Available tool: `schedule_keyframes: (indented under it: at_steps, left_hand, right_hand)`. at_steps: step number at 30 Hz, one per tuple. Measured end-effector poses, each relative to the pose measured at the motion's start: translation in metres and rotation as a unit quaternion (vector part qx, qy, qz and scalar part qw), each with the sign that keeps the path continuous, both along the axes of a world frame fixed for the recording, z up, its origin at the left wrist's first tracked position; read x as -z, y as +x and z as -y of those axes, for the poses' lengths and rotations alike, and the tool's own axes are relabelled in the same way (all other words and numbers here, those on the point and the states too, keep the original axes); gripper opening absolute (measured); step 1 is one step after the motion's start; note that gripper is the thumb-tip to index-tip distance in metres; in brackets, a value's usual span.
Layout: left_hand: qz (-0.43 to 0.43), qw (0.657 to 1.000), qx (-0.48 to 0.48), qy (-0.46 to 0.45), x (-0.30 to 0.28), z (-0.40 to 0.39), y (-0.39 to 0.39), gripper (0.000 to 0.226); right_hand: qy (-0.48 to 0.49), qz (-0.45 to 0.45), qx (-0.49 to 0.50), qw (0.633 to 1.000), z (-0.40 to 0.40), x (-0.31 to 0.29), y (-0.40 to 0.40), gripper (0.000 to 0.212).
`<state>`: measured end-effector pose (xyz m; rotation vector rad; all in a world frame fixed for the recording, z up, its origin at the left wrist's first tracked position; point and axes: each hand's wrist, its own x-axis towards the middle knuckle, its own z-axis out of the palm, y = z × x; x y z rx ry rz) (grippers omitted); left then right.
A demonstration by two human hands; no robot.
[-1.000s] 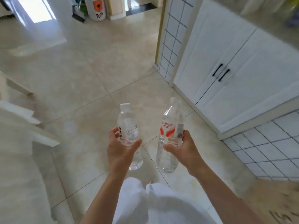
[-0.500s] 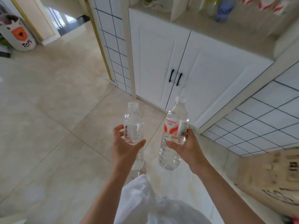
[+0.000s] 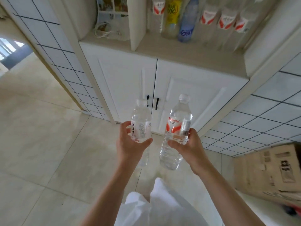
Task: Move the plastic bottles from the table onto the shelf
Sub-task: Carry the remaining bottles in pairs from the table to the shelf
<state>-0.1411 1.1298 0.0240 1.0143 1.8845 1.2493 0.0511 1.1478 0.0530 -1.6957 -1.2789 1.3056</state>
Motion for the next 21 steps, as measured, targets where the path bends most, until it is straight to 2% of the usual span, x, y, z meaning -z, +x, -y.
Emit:
schedule_keyframes:
  at_steps: [6, 12, 17, 21]
  left_hand:
    - [-0.012, 0.998, 0.043, 0.032, -0.015, -0.096, 0.03, 0.081]
    - [-0.055, 0.995, 0.046, 0.064, -0.05, -0.199, 0.065, 0.079]
    - [-0.061, 0.995, 0.033, 0.076, -0.074, -0.272, 0.077, 0.075]
    - [-0.078, 0.993, 0.038, 0.085, -0.088, -0.32, 0.07, 0.074]
  right_hand:
    - [0.037, 0.012, 0.02, 0.999, -0.086, -0.012, 0.023, 0.067]
    - [0.104, 0.051, 0.012, 0.993, -0.188, -0.037, 0.051, 0.048]
    - [0.156, 0.09, 0.0, 0.984, -0.268, -0.066, 0.058, 0.056]
    - [0.164, 0.076, 0.007, 0.983, -0.322, -0.079, 0.055, 0.063]
